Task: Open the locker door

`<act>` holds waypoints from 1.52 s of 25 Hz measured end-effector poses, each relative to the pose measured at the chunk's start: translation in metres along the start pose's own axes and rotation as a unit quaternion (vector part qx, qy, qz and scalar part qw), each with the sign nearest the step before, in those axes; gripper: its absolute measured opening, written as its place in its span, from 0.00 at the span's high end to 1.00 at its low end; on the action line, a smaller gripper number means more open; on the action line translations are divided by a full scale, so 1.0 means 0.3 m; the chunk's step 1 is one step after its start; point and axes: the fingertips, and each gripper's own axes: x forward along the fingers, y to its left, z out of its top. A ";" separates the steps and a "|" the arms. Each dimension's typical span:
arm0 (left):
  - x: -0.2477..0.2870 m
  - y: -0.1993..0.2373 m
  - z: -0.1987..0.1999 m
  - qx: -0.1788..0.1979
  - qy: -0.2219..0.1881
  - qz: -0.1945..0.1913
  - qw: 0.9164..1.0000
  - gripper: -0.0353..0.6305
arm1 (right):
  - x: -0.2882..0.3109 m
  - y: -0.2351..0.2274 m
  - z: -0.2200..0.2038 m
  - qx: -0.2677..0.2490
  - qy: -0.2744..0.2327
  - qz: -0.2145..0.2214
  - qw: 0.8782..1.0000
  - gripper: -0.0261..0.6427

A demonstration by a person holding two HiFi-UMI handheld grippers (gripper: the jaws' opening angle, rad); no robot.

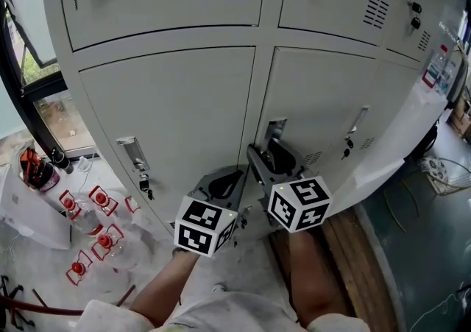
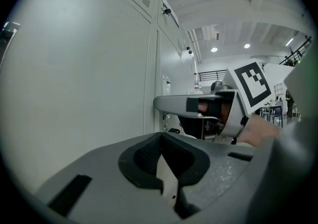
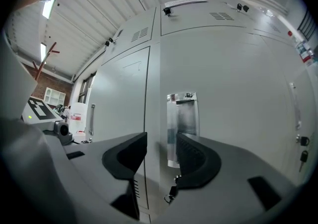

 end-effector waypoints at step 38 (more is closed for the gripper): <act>0.075 -0.302 0.033 -0.028 -0.016 -0.034 0.999 0.94 | -0.503 -0.035 0.016 0.011 -0.024 0.033 0.999 0.72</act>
